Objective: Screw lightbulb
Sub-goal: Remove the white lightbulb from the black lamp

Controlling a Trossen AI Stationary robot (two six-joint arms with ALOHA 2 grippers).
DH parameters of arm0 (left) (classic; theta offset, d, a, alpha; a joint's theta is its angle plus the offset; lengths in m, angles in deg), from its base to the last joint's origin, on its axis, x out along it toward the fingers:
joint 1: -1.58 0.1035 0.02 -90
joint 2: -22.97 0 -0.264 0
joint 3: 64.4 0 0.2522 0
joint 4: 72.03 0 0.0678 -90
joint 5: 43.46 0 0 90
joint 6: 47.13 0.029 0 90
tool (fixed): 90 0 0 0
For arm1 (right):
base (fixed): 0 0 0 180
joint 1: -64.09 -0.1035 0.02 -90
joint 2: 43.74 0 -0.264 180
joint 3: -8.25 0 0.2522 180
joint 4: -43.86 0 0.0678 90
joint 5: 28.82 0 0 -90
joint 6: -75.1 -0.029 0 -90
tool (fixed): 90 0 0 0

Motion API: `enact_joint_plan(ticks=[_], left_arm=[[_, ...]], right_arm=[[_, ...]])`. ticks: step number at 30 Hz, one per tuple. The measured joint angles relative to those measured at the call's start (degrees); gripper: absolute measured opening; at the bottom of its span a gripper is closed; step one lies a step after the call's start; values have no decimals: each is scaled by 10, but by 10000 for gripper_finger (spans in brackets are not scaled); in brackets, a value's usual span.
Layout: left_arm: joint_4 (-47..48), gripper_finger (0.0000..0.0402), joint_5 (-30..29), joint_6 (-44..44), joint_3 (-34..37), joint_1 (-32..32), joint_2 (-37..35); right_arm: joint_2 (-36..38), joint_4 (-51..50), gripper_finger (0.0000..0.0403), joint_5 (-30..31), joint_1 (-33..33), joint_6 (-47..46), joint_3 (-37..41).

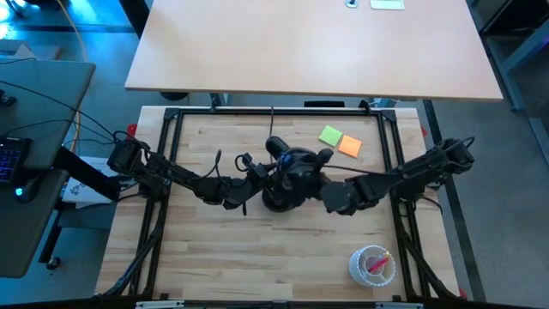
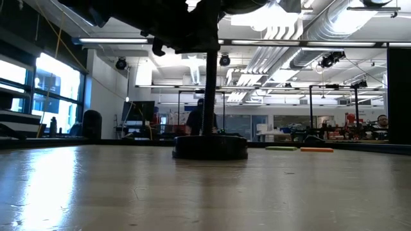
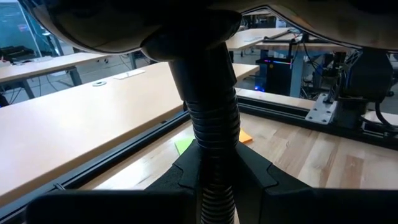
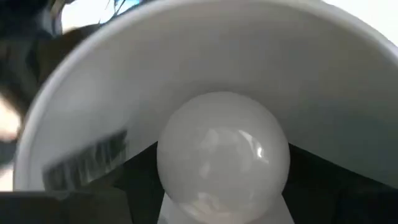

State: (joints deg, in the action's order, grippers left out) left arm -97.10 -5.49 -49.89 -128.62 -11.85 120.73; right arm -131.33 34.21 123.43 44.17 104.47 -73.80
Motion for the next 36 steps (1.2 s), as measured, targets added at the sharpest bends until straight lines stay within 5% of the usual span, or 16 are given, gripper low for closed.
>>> enact_joint_plan(ticks=[11, 30, 36], left_arm=[[13, 46, 5, 5, 0, 3, 0], [23, 46, 31, 2, -1, 10, -2], [27, 46, 32, 2, 0, 10, -5]], right_arm=[[0, -32, 255, 8, -27, 383, 0], [0, -61, 255, 46, -60, 364, 0], [0, -62, 298, 31, -59, 314, 0]])
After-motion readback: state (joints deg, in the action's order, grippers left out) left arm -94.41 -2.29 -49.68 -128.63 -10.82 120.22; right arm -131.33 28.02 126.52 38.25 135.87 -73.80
